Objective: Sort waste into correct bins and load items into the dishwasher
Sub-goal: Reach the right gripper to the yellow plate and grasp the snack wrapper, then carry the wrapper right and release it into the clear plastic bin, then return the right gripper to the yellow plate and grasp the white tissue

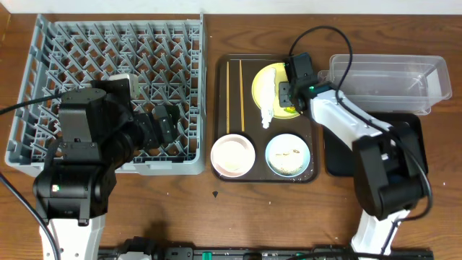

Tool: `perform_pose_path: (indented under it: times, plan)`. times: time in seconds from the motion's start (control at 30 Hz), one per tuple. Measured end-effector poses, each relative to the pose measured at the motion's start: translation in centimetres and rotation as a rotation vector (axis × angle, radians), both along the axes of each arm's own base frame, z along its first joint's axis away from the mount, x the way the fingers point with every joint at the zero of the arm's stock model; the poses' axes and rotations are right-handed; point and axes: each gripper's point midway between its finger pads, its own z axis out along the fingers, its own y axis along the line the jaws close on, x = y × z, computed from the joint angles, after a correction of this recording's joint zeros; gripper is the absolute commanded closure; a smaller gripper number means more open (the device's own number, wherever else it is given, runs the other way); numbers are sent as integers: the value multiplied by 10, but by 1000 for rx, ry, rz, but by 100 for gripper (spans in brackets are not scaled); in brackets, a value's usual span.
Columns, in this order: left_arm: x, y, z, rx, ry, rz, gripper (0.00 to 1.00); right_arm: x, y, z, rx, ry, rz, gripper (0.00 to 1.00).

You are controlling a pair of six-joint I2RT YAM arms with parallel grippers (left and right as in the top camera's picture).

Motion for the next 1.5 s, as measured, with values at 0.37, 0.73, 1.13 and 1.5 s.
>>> perform_pose_path:
  times: [0.37,0.73,1.13,1.5]
  plan:
    - [0,0,0,0,0,0,6,-4,3,-22,20,47,-18,99]
    - [0,0,0,0,0,0,6,6,-14,103,147,-180,-95,99]
    - [0,0,0,0,0,0,6,2,-174,130,296,-232,-732,82]
    - [0,0,0,0,0,0,6,17,-176,121,388,-237,-691,37]
